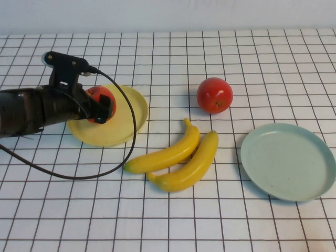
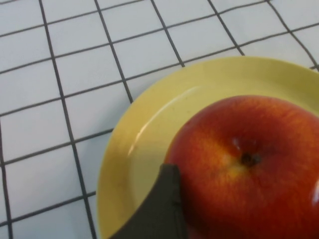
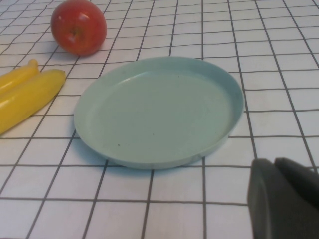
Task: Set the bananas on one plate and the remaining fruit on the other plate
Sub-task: Put one type of fruit in the left plate
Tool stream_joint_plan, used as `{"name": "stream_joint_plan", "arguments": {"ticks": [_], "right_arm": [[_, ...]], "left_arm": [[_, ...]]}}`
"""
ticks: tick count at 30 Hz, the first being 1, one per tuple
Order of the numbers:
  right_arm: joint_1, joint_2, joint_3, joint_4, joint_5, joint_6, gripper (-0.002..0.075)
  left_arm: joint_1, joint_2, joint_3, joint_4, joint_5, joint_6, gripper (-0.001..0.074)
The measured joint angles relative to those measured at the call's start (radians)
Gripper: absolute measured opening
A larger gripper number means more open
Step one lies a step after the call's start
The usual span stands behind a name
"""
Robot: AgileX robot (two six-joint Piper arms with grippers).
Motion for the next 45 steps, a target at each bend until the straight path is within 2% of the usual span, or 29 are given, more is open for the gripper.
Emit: {"name": "stream_joint_plan", "arguments": {"ticks": [14, 25, 34, 40, 45], "right_arm": [[0.000, 0.000, 0.000, 0.000, 0.000, 0.000, -0.0017], [0.000, 0.000, 0.000, 0.000, 0.000, 0.000, -0.0017], [0.000, 0.000, 0.000, 0.000, 0.000, 0.000, -0.0017], [0.000, 0.000, 0.000, 0.000, 0.000, 0.000, -0.0017], [0.000, 0.000, 0.000, 0.000, 0.000, 0.000, -0.0017]], "left_arm": [[0.000, -0.057, -0.019, 0.000, 0.047, 0.019, 0.0668], [0.000, -0.066, 0.036, 0.000, 0.013, 0.023, 0.0668], [0.000, -0.191, 0.009, 0.000, 0.030, 0.083, 0.0668], [0.000, -0.176, 0.017, 0.000, 0.011, 0.102, 0.0668], [0.000, -0.174, -0.009, 0.000, 0.106, 0.102, 0.0668]]}}
